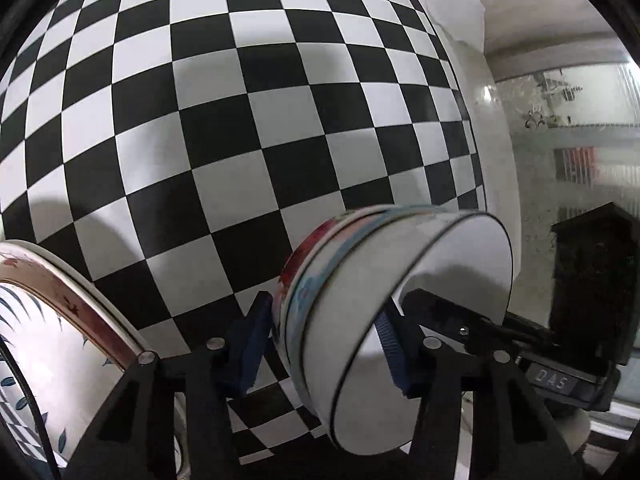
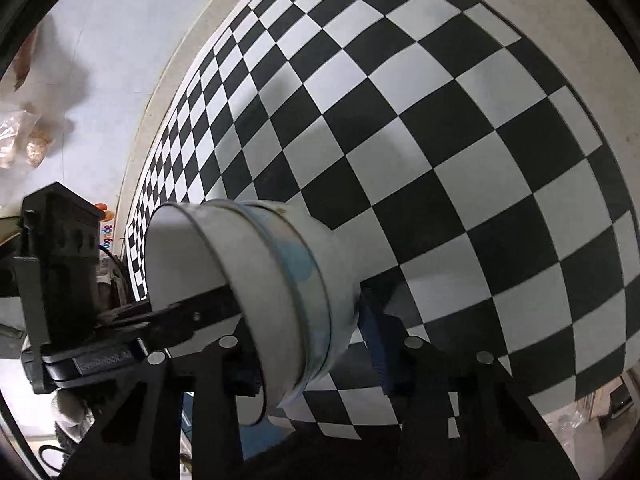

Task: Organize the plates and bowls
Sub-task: 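Grasp the bowl stack rim with both grippers and lift it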

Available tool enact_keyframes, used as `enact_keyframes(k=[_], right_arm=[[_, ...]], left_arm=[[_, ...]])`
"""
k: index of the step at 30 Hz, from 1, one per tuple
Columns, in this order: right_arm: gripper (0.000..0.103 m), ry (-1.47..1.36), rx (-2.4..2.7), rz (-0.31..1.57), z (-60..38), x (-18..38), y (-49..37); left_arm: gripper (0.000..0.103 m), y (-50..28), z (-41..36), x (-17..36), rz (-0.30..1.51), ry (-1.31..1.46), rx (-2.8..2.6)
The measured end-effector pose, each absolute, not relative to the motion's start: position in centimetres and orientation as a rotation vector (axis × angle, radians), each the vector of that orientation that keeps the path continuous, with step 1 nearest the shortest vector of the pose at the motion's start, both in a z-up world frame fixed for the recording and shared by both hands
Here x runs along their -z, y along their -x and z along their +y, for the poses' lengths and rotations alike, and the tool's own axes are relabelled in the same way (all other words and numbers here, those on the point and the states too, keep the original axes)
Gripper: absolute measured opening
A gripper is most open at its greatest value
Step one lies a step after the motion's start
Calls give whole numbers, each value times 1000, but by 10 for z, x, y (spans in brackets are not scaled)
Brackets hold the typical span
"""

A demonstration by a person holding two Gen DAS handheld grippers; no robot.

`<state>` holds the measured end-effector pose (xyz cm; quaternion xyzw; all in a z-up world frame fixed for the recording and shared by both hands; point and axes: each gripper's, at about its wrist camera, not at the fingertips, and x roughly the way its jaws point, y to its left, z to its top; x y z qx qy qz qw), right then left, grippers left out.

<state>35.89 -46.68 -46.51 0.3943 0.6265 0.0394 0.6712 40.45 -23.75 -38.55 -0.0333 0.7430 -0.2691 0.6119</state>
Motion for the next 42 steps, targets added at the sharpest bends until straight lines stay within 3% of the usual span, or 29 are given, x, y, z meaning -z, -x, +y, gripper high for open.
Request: enact_keyframes(k=[6, 11, 20, 42], right_arm=[[47, -949, -123, 1426, -473, 484, -366], [57, -1005, -175, 1463, -475, 504, -377], [55, -1010, -192, 1479, -476, 511, -374], [54, -909, -238, 1427, -432, 463, -392]], left_arm=[[50, -409, -231, 389, 1724, 137, 647], [49, -412, -230, 390, 1727, 159, 647], [48, -406, -233, 383, 1693, 103, 602], [48, -407, -204, 344, 1593, 127, 554]])
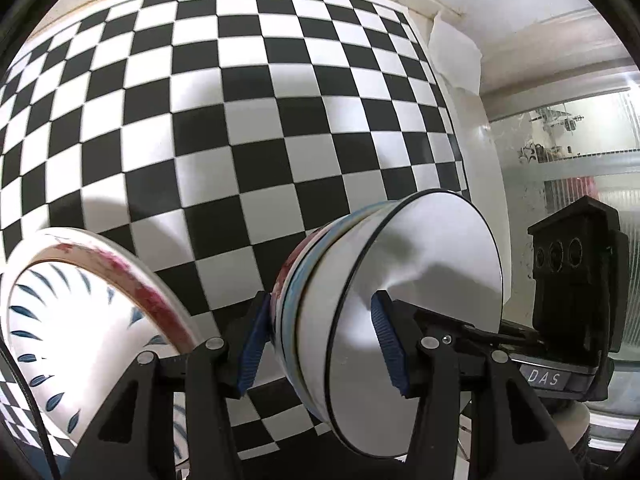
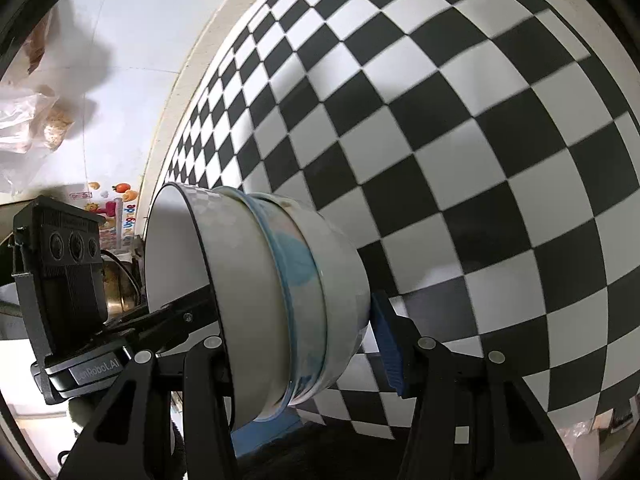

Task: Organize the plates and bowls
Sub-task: 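Carry the bowl stack over the plate stack and lower it onto the plates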

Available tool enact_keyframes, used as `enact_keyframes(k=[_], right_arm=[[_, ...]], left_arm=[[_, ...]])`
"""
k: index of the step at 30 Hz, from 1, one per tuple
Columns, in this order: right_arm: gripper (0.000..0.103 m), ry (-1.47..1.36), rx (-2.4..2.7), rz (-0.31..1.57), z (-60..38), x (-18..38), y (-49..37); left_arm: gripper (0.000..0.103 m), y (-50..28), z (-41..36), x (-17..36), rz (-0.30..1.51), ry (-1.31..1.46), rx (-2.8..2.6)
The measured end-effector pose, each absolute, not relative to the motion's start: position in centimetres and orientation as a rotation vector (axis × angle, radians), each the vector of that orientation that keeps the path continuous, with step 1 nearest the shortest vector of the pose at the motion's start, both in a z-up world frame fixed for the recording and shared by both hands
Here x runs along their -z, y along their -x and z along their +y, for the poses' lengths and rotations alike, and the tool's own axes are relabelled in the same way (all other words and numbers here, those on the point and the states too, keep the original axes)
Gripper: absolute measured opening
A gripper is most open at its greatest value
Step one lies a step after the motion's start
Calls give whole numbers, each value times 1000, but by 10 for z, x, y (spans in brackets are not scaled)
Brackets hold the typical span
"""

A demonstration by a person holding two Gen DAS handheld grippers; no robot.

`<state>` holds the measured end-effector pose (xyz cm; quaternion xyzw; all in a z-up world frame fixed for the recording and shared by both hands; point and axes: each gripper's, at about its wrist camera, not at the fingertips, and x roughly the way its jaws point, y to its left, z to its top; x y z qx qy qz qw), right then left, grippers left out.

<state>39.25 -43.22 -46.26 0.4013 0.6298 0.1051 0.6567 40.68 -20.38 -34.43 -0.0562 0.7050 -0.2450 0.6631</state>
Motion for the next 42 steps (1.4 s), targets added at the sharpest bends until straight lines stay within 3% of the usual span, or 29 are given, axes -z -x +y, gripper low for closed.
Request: enact_keyframes(k=[19, 42], right_arm=[[53, -738, -407, 1425, -342, 397, -431], [53, -609, -581, 1500, -218, 429, -440]], left_arm=[[48, -408, -110, 297, 1489, 234, 441], [48, -388, -7, 329, 1484, 326, 243]])
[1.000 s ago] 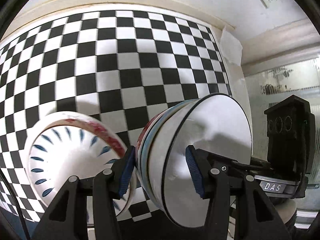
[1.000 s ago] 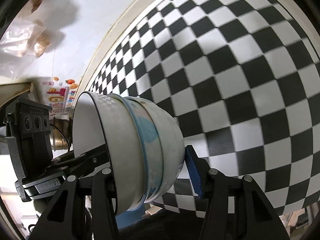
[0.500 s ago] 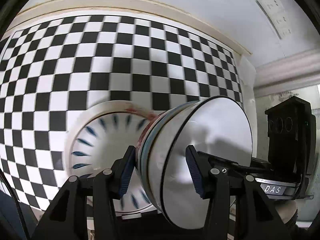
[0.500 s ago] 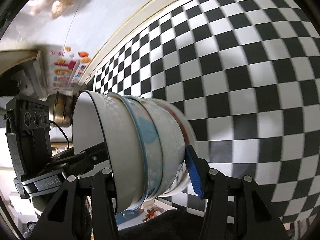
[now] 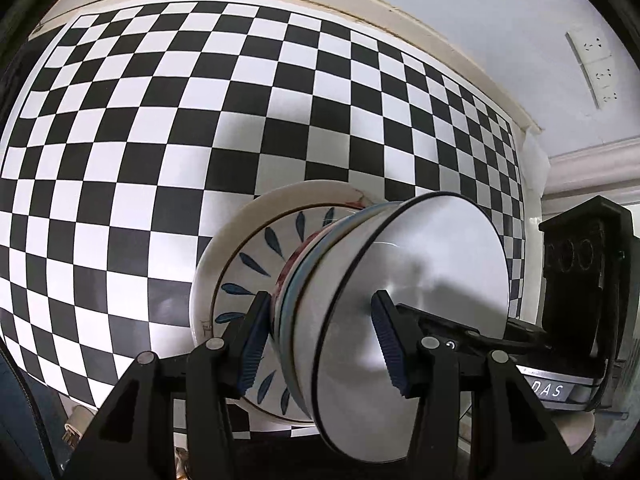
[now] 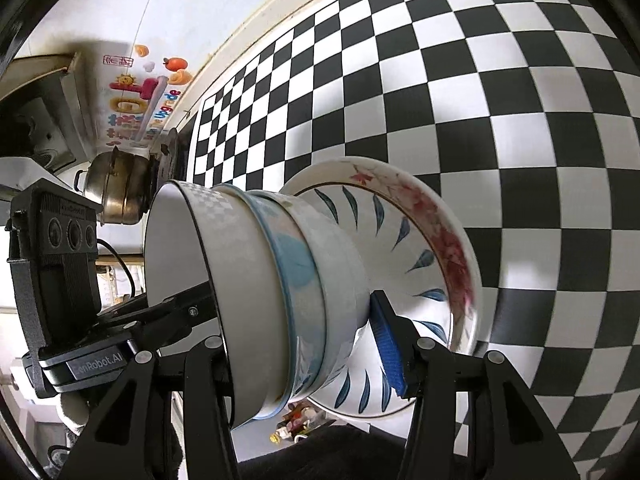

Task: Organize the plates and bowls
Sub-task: 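Carry the bowl stack over the plate stack and lower it onto the plates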

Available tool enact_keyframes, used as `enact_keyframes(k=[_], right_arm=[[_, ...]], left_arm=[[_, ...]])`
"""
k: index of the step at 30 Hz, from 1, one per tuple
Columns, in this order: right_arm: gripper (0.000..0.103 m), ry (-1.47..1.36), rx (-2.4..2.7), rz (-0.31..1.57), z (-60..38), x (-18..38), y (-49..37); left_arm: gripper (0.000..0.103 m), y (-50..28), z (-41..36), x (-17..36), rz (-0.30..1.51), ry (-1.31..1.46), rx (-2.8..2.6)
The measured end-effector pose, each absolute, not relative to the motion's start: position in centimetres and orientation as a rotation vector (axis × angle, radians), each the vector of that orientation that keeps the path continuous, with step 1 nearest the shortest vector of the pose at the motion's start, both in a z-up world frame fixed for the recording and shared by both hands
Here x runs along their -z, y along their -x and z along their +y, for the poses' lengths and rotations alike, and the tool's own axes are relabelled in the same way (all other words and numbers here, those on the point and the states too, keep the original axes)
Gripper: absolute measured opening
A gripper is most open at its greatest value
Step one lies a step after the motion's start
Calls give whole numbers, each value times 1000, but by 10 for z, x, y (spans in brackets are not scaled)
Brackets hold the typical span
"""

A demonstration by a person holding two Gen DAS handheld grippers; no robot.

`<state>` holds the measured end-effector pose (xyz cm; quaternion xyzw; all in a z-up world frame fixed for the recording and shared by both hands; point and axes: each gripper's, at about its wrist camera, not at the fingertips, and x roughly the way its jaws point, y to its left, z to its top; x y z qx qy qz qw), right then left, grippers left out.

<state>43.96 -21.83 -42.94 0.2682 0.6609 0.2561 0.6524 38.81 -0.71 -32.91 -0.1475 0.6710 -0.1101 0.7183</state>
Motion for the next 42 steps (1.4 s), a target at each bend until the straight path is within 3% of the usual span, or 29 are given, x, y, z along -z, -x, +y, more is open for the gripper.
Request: enact_keyframes(k=[42], right_arm=[[52, -573, -559, 1491, -213, 446, -442]], left_arm=[[47, -379, -8, 347, 1489, 296, 215]])
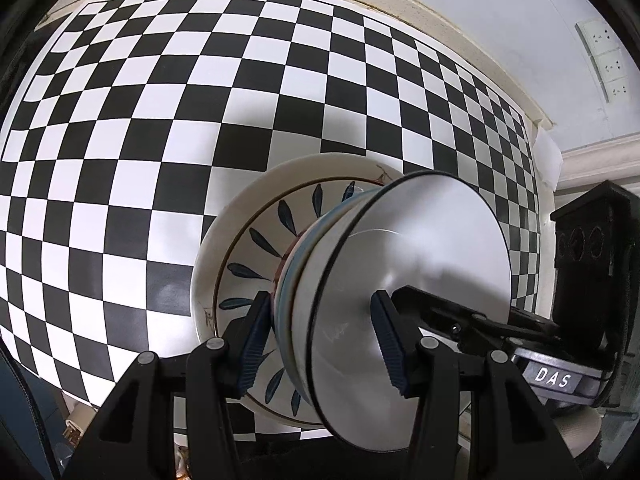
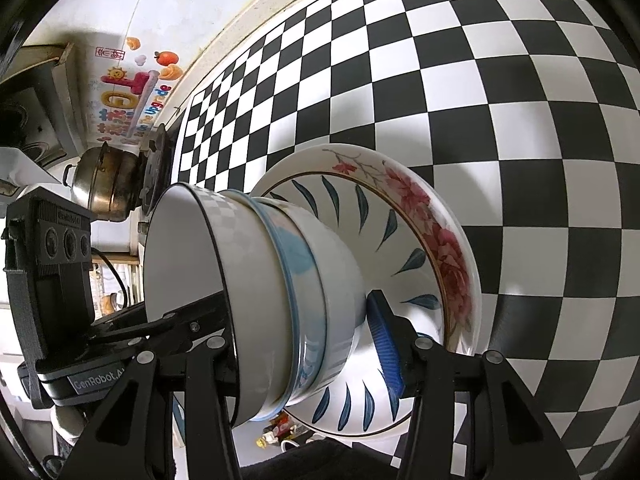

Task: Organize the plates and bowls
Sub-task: 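Carry the bowl stack over the plate stack and lower it onto the plates, then open both grippers and raise them away from the stacked dishes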

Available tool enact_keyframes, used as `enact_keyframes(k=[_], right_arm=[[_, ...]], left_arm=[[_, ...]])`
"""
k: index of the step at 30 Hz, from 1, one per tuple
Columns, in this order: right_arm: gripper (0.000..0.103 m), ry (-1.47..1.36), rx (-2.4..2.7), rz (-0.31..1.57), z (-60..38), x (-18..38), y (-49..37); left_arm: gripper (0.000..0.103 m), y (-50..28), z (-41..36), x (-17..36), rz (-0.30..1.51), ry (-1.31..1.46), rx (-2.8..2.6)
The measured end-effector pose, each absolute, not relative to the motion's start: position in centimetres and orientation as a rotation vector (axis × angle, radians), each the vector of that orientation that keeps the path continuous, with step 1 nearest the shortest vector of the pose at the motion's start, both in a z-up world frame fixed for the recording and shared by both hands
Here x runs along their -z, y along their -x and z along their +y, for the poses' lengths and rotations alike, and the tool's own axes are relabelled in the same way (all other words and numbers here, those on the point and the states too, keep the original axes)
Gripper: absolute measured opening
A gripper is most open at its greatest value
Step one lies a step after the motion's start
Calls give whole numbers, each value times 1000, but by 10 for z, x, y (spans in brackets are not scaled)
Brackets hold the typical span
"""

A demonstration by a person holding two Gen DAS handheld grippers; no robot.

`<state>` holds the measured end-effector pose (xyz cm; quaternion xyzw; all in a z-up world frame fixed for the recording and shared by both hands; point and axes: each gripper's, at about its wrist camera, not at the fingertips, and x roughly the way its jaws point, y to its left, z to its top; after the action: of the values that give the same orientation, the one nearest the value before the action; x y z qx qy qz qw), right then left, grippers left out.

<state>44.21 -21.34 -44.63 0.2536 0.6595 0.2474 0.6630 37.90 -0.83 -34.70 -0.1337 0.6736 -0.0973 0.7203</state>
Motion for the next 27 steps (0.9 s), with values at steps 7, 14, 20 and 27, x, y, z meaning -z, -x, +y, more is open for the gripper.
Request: enact_keyframes(k=[7, 14, 20, 27], right_arm=[[52, -564, -550, 1473, -218, 439, -441], [52, -510, -511, 1447, -221, 426, -437], [58, -351, -419, 1364, -225, 388, -426], [88, -145, -282, 1268, -226, 335, -399]], left_arm=[[47, -377, -10, 342, 1468, 269, 196], [47, -369, -10, 316, 1393, 194, 142], [56, -356, -5, 286, 1308, 104, 56], [96, -342, 7, 260, 1212, 97, -9]])
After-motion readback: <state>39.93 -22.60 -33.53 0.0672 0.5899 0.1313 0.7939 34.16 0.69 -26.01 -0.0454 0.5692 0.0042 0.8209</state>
